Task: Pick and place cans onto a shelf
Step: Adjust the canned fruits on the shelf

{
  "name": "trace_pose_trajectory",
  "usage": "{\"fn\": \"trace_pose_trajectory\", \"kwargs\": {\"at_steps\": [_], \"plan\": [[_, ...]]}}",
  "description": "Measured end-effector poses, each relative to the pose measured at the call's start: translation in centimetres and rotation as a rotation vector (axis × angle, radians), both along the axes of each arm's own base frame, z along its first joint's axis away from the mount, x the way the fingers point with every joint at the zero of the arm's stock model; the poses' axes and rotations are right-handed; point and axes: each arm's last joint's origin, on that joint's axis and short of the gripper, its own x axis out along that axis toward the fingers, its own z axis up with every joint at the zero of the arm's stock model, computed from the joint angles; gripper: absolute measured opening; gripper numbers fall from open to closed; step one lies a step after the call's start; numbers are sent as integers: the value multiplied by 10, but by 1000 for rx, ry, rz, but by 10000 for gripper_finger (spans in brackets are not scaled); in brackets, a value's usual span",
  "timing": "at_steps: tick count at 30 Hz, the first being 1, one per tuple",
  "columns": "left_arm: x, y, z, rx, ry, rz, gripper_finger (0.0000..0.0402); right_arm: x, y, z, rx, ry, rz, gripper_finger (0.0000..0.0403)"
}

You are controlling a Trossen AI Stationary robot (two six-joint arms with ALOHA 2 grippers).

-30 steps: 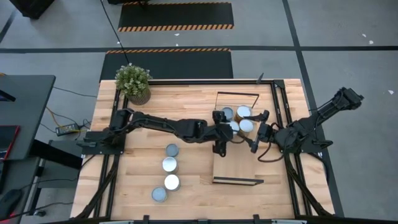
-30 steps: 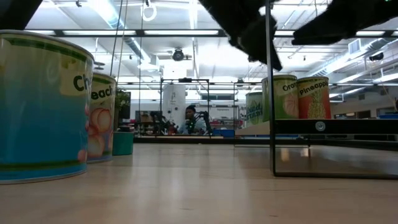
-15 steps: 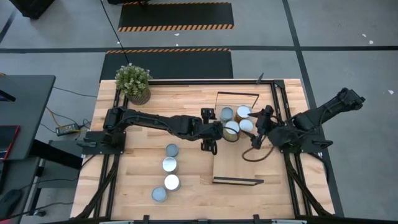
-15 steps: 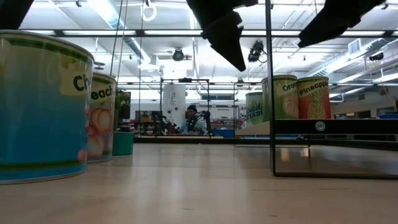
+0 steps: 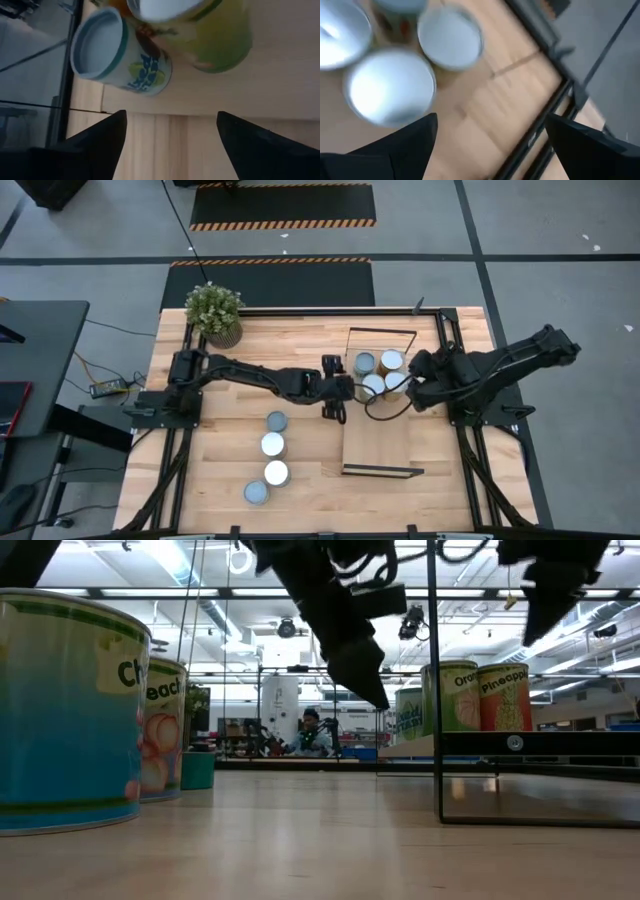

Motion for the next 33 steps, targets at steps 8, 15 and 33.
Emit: {"fn": "trace_pose_trajectory", "kwargs": {"at_steps": [8,15,33], "plan": [[-1,16,-8,-7,-12,2,286,1,1,-32,183,43,-42,377],[2,23,-9,-17,-72,8,274,8,3,-51,189,-27,-44,377],[-3,18,11,-4,-105,-21,270,18,19,-50,217,-151,53,377]]}}
